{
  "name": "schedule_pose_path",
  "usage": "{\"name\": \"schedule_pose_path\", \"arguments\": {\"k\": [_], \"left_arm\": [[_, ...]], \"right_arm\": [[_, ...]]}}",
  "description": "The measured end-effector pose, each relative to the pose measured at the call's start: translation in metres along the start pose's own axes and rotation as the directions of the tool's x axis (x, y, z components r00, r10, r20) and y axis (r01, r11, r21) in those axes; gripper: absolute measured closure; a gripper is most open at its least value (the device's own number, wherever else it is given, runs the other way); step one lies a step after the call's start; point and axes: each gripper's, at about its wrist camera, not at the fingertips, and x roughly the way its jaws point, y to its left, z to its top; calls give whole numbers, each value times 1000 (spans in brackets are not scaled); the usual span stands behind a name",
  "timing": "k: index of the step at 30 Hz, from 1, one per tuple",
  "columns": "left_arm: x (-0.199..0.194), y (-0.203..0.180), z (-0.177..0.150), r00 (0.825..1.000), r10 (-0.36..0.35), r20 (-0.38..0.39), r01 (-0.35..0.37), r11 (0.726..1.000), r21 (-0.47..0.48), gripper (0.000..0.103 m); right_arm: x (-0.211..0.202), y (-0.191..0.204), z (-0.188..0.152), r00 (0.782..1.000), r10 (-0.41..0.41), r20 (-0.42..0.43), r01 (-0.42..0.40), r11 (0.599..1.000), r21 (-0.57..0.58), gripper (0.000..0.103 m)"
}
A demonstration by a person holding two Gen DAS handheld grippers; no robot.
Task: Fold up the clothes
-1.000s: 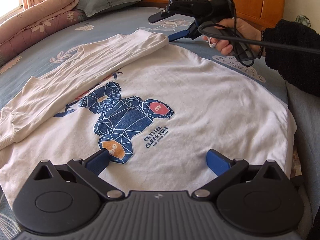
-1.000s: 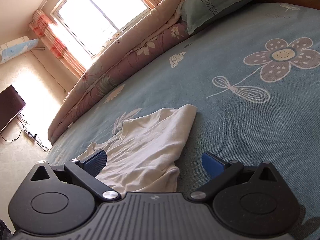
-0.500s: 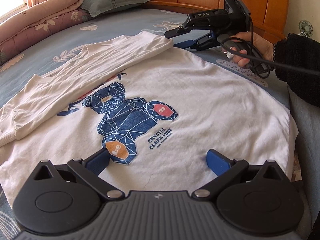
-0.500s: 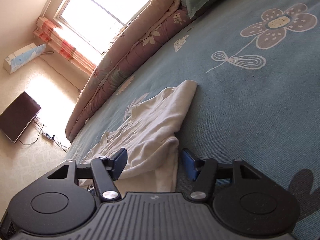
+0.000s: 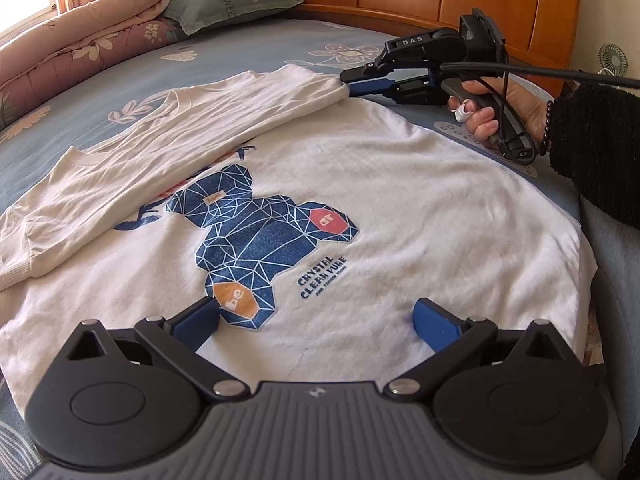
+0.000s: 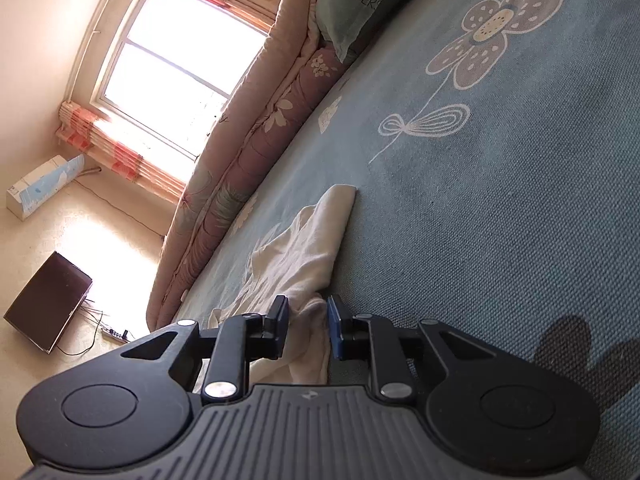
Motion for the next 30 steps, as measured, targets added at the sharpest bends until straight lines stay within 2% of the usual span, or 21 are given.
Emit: {"name": "schedule_pose_path", "arguments": {"k": [2,5,9,18,22,23,26,30], "left_arm": [[0,0,0,1000,0,0,0,1000,0,1],[1,0,1,1000,3,0,-3,1000,-1,1],[1,-1,1,1000,4,0,-4,1000,-1,1],[2,-1,1,1000,7,2,-7,1000,-1,1],[1,-2,1,1000,12,0,-12,1000,-1,1],[1,-1,1,1000,12,-1,-12,1000,-2,1],[1,-1,2,1000,14,-2,-14,1000,-5,1],[2,-1,2,1000,17,-2,-17,1000,-7,1]], "right_arm": [[-1,2,-1,999,-37,-14,36,998,-47,92],[3,4,0,997,-79,-17,78,995,-63,95],[10,4,3,997,-81,-4,81,996,-30,91],[14,14,4,992,-125,-12,125,992,-31,94],[-15,18,-7,986,-159,41,160,987,-14,98],[-24,18,-9,984,-170,53,170,985,-7,102],[-48,17,-15,976,-200,89,200,980,14,102],[-47,23,-8,979,-184,90,187,982,-18,93]]}}
